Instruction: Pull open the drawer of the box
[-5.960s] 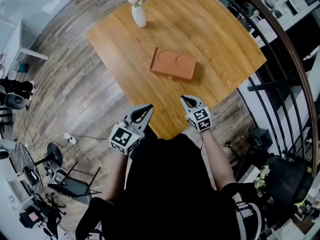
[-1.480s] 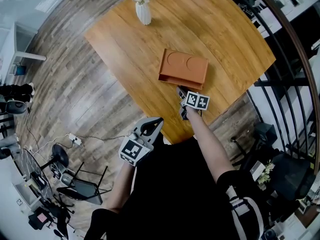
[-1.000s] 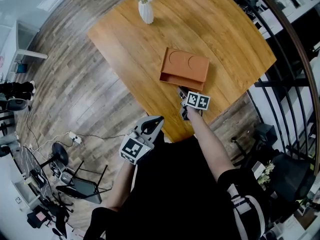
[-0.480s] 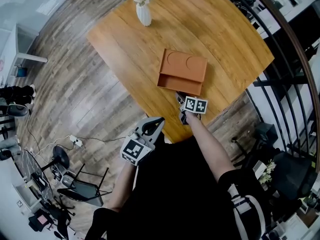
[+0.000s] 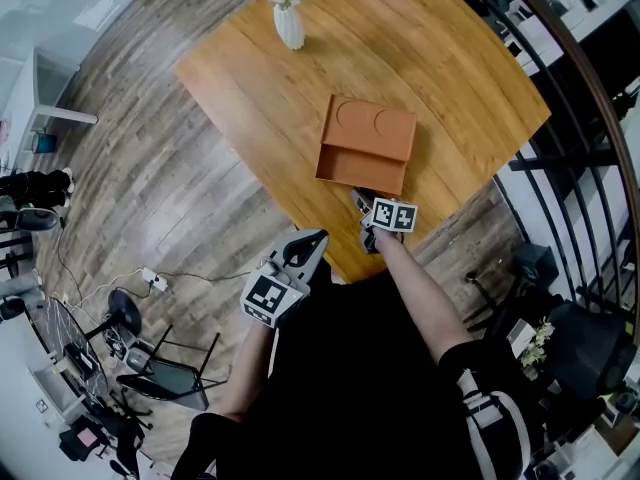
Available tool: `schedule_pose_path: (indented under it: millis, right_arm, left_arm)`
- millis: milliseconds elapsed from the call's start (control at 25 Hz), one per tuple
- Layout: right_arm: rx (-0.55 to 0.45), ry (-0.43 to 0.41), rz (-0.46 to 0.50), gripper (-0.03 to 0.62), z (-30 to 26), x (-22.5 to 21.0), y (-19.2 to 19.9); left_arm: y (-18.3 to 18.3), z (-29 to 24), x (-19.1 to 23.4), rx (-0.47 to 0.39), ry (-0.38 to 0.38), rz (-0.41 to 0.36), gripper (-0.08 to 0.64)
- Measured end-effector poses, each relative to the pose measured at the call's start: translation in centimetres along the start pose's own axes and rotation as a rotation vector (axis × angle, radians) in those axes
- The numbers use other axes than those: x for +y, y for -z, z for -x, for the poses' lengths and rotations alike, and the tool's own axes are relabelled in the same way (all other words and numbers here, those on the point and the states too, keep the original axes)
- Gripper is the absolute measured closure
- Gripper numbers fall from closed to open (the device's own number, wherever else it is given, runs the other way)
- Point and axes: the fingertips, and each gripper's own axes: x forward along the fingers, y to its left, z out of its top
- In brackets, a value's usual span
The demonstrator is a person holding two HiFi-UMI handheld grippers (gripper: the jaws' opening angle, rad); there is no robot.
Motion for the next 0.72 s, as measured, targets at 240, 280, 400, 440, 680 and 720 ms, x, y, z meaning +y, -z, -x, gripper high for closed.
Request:
schedule_pose_path:
  millis: [240,280,400,440,680,720]
  right_arm:
    - [0.009,-0.004,0.004,0.509,-0.1,0.1,0.5]
    - [0.011,-0.006,0.006,0.509,-0.1,0.2,0.6]
    - [0.017,-0.008,0.004,0.509,0.0,0.2,1.0]
    - [0.019,-0.008,0.003,0.509,0.0,0.2,1.1]
    - [0.034,-0.006,0.006,0.509,-0.1,0.0,1.7]
    - [0.035,-0.007,0.008,0.509,-0.1,0.1,1.7]
  left_arm:
    - [0.0,0.2,0.1,0.001,-0.003,-0.002,0.535]
    - [0.0,0.2,0.1,0.0,-0.003,-0.002,0.535]
    - [0.1,0.0,-0.2,0.003,0.0,-0.003,0.535]
    - [0.1,-0.2,-0.3,0.004,0.002,-0.003,0.535]
    - [0.3,-0.3,-0.1,0.01,0.005,-0.004,0.535]
    - [0.2,-0.3,-0.1,0.01,0.005,-0.005,0.535]
